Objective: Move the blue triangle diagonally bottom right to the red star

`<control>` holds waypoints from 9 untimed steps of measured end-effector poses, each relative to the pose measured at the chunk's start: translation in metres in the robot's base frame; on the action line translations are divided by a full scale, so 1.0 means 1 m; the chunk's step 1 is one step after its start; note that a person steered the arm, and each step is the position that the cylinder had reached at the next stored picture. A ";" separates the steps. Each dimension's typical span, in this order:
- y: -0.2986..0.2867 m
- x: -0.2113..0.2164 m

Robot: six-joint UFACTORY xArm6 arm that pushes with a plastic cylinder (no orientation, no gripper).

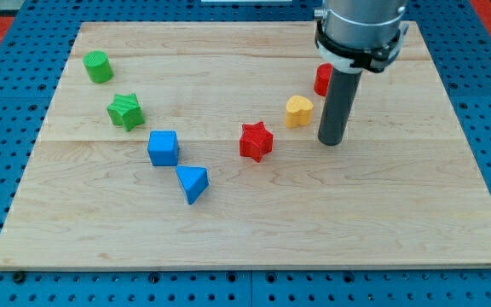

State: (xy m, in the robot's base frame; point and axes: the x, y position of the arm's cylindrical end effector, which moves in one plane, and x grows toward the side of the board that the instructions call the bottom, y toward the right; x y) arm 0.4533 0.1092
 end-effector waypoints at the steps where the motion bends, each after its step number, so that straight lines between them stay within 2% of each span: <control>1: -0.022 0.010; 4: -0.031 0.038; 5: 0.019 0.097; 6: -0.047 0.165; 7: -0.180 0.121; 8: -0.251 0.095; 9: -0.232 0.047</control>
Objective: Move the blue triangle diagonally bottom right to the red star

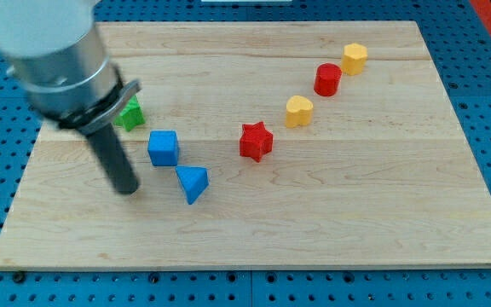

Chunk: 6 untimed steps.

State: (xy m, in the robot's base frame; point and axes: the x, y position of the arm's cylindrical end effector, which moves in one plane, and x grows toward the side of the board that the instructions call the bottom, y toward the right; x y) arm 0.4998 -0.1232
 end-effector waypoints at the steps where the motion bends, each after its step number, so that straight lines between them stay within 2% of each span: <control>1: 0.134 0.008; 2: 0.144 0.034; 3: 0.138 -0.006; 4: 0.057 0.029; 5: 0.065 0.105; 6: 0.109 0.116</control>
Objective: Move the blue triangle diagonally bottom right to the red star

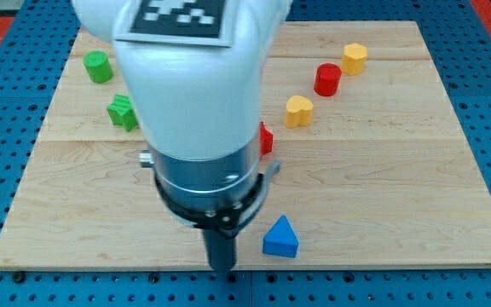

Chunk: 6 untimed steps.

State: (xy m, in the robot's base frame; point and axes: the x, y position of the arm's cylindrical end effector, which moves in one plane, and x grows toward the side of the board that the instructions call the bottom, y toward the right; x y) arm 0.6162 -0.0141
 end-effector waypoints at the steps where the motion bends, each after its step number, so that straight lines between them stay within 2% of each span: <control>1: 0.024 -0.037; 2: 0.066 -0.047; 3: 0.045 -0.046; 4: 0.023 -0.017; 5: 0.039 0.003; 6: 0.061 0.002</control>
